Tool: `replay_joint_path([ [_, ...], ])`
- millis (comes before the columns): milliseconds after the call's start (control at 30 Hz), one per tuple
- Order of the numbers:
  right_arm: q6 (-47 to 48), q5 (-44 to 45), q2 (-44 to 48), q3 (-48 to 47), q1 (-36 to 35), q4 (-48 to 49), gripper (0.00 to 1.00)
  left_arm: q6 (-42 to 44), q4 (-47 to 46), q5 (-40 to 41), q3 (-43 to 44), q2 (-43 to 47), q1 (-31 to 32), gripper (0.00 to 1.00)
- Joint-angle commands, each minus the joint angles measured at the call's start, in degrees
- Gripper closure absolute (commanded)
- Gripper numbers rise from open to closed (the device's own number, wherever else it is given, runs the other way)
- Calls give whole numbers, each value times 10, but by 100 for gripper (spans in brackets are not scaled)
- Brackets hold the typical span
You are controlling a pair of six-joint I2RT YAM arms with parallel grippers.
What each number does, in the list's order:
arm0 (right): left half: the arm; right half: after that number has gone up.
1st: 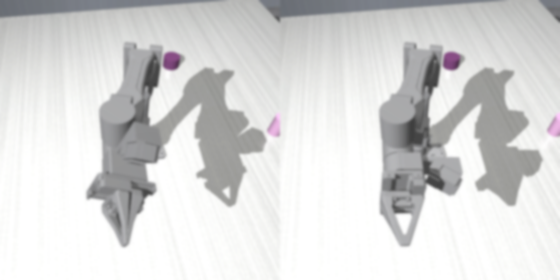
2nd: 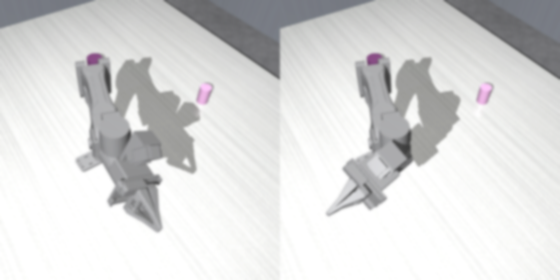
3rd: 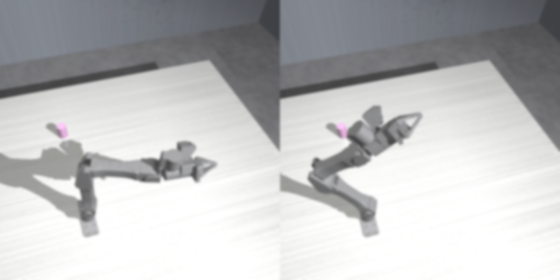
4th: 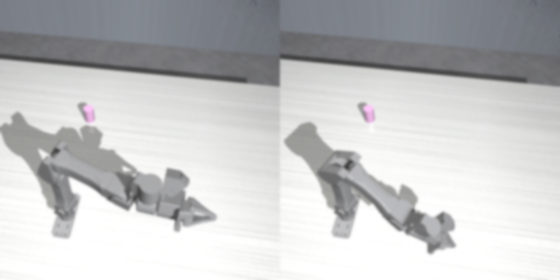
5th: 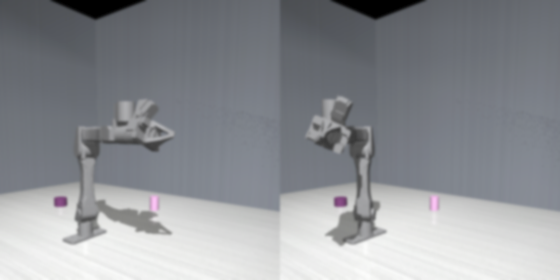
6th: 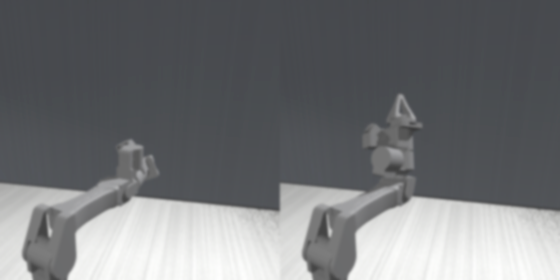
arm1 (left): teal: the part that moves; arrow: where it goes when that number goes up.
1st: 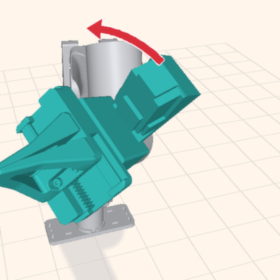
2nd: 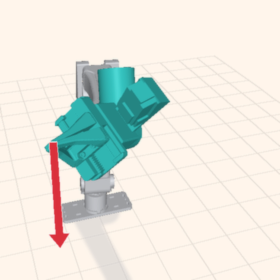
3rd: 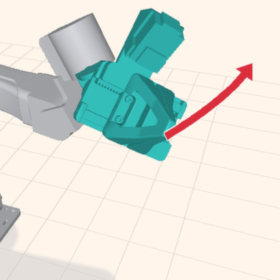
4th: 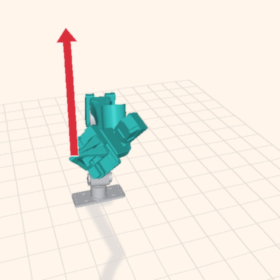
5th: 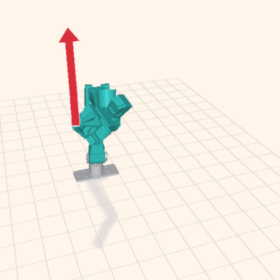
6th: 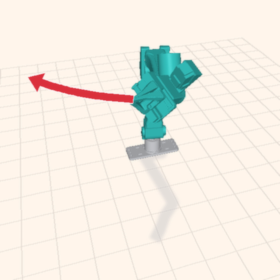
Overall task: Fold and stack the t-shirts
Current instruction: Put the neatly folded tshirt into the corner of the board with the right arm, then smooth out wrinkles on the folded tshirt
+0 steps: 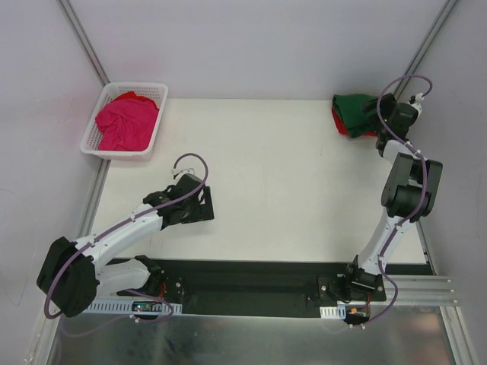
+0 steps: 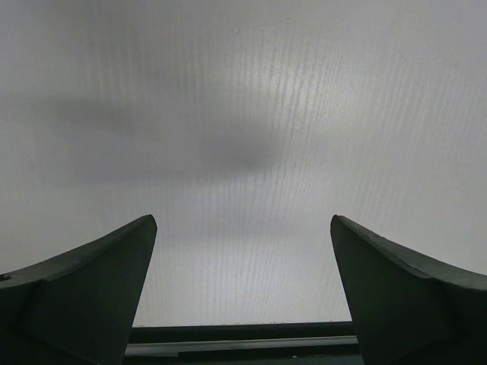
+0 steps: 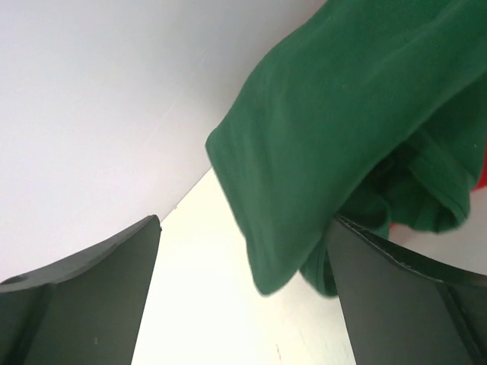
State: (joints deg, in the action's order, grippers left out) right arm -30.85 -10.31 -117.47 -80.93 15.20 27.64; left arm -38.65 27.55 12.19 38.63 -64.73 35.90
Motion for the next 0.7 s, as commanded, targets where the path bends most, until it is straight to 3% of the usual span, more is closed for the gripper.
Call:
replay_joint_path([
  [0,40,6,98,58,5,46,8,-5,0,-2,-17,36,-3,1],
  [233,75,0,192,132,6,20,7,15,-25,-9,-34,60,-4,1],
  [400,99,-18,196,117,14,-1,8,52,-69,-31,-8,32,-4,1],
  [500,84,-42,156,74,27,-3,28,58,-75,-37,0,14,-3,1],
  [533,76,-59,143,56,33,-3,54,57,-78,-41,-6,13,-3,1],
  [633,48,-96,78,-14,41,-3,99,46,-87,-44,-28,20,-4,1],
  [667,43,-108,62,-54,42,-3,99,40,-89,-44,-35,23,-3,1],
])
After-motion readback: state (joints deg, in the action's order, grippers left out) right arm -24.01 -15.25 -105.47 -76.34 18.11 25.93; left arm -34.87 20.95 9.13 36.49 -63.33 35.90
